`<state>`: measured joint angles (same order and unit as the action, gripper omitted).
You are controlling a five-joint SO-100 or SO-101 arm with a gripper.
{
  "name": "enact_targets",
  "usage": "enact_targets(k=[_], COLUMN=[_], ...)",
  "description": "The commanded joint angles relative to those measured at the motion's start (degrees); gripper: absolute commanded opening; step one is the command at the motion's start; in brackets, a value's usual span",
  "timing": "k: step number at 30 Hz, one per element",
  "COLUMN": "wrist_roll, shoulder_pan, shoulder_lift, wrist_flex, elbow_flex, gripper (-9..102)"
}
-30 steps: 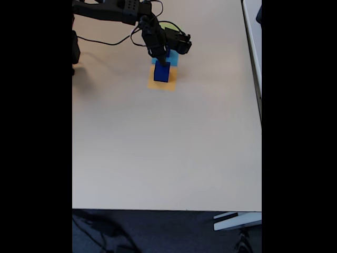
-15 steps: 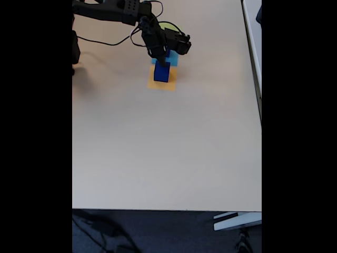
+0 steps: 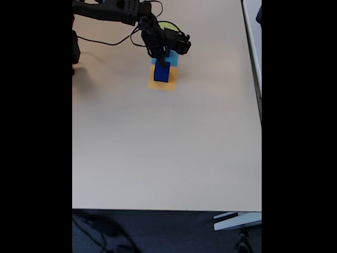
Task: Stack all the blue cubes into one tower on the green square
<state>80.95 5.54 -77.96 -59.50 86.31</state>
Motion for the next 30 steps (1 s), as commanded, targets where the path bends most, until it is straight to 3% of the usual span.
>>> enact_targets(k=[1,14,23,30], wrist_roll=[-0.53,-0.70,3.08,10.20], shoulder_pan=[0.26,0.09,-1.76,-5.98], shoulder_lift=[-5.01,-4.92,0.00,2.55], wrist_flex=[0.79,-0.09,-12.13,-13.97], elbow_flex=[-0.18,-2.11,-19.25,-23.20], gripper=[6,0,0,0])
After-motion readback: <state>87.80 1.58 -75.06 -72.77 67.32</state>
